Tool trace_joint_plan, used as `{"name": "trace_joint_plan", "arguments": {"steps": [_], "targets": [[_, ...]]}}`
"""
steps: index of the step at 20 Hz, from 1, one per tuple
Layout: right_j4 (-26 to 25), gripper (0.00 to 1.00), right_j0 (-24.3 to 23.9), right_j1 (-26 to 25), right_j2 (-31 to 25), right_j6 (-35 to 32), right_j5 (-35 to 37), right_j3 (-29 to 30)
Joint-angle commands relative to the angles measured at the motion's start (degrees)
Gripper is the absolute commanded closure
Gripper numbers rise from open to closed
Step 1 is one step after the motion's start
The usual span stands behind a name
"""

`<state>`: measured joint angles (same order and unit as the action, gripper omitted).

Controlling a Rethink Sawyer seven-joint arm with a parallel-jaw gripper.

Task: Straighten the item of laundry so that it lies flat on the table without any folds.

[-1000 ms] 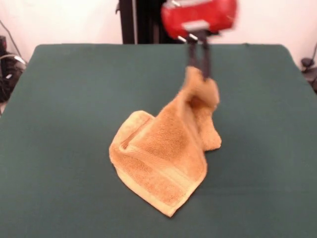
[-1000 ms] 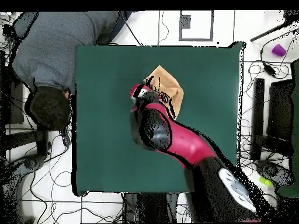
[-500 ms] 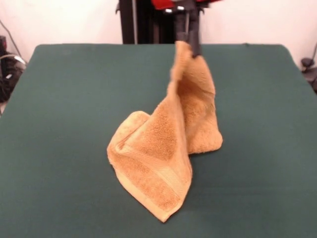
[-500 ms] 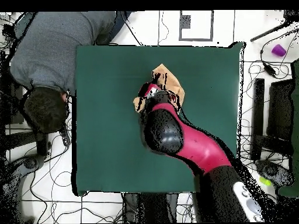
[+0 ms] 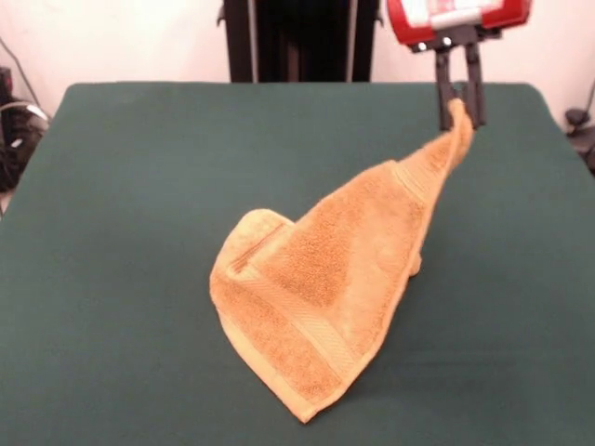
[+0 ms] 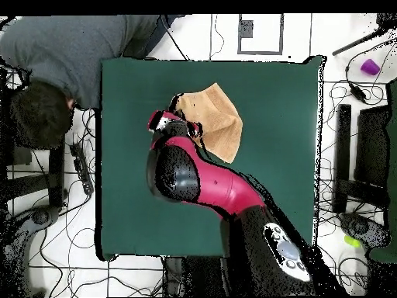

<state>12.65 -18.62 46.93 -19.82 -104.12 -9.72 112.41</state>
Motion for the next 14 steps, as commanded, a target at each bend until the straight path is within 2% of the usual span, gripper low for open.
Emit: {"name": "trace_joint_plan", "arguments": {"steps": [1,6,11,14], "targets": [[-0.4,1.0,1.5,-8.9,-1.8,-13.6,-8.5,-5.3],[-1.5,1.0,3.8,-13.6,-0.9,-12.5,-15.6,-9.5],[-2.6,1.0,1.7,-15.4,-5.2,-14.2,-15.8,-11.0],[-3.2,1.0,1.3,-16.9,-7.1,-16.4,-18.3,-12.2]]}}
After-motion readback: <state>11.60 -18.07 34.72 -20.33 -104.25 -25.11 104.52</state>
